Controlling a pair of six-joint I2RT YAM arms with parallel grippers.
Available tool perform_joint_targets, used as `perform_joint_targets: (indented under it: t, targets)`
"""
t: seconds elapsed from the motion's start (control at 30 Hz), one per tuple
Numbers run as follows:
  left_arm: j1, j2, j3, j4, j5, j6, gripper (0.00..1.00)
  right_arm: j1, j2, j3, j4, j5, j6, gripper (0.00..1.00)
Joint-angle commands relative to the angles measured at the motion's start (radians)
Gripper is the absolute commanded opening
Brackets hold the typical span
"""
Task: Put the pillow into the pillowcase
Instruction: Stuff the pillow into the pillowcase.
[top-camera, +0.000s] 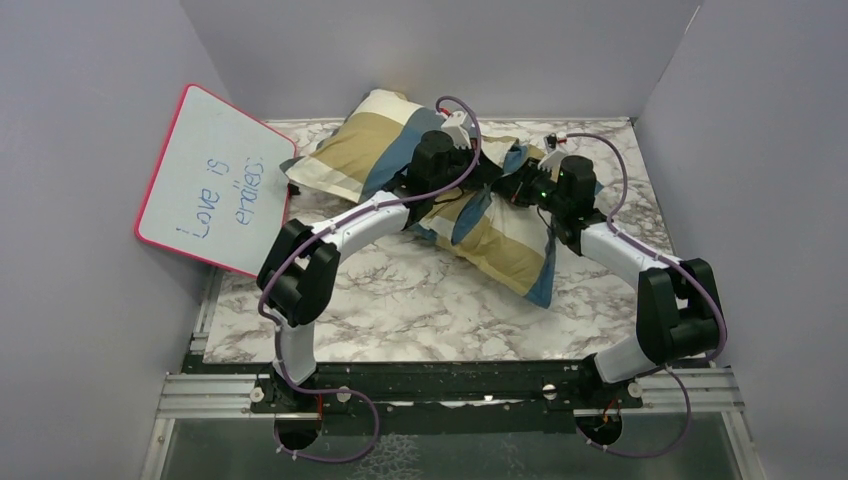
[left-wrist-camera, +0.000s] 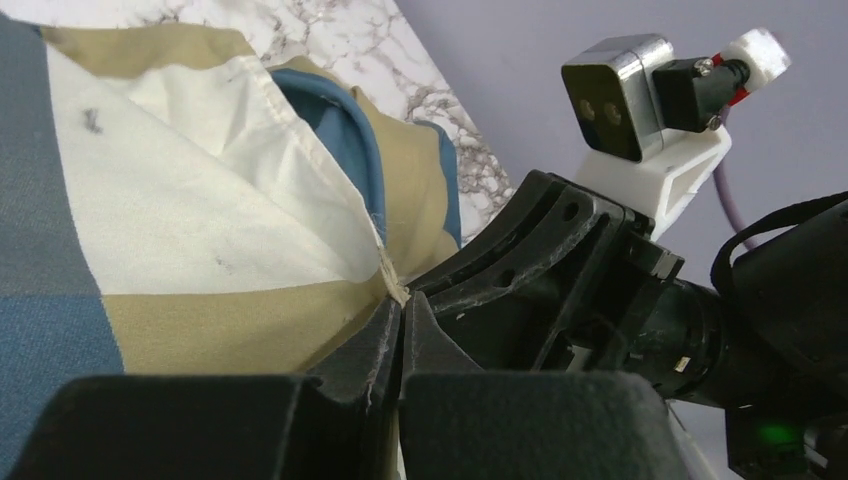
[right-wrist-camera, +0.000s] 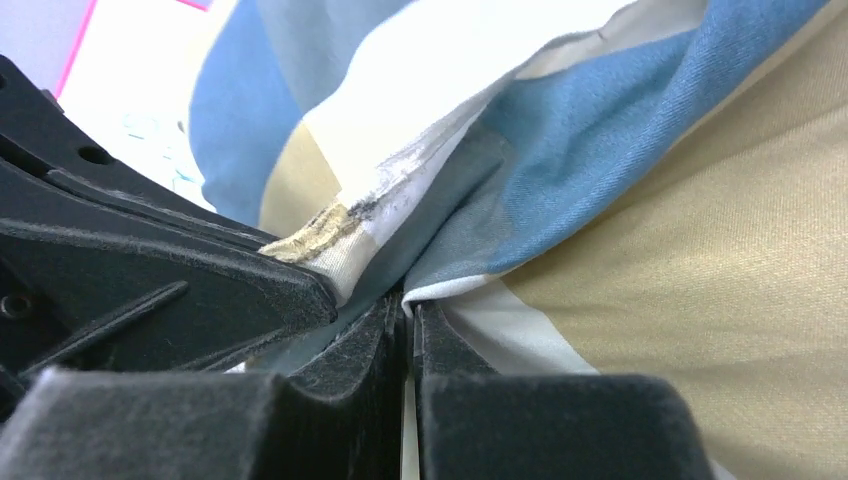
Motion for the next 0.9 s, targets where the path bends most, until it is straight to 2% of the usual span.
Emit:
perform_joint_targets:
  t: [0.0,0.2,0.33,0.4,0.47,0.53,0.6,0.73,0.87]
  targets:
    - [-0.054,-0.043,0.000,0.138,0.133,-0.069,0.00,0.020,-0.009,0.011,0.257,-0.064,0.082,0.08]
    - [-0.055,-0.079,-0.022,0.174,0.161,-0.104,0.00,0.020,0.074,0.083,0.379,-0.080,0.170,0.08]
    - [-0.056,-0.103,-0.046,0.185,0.164,-0.104,0.00,0.020,0.067,0.115,0.398,0.008,0.162,0.08]
    - [-0.051,-0.121,-0.076,0.176,0.126,-0.080,0.00,0.020,0.053,0.170,0.212,0.114,0.076,0.11]
    - [-0.043,-0.138,-0.106,0.162,0.094,-0.063,0.00,0.019,0.050,0.243,-0.039,0.246,-0.035,0.23]
    - [-0.034,-0.148,-0.126,0.153,0.060,-0.058,0.00,0.019,0.028,0.277,-0.292,0.390,-0.057,0.34]
    - [-0.022,-0.155,-0.141,0.149,0.035,-0.064,0.00,0.019,-0.029,0.260,-0.431,0.417,-0.084,0.39]
    - [-0.006,-0.156,-0.138,0.145,0.026,-0.080,0.00,0.019,-0.139,0.236,-0.576,0.344,-0.116,0.43]
    - [-0.006,-0.155,-0.121,0.144,0.024,-0.085,0.00,0.019,-0.188,0.218,-0.586,0.317,-0.088,0.43]
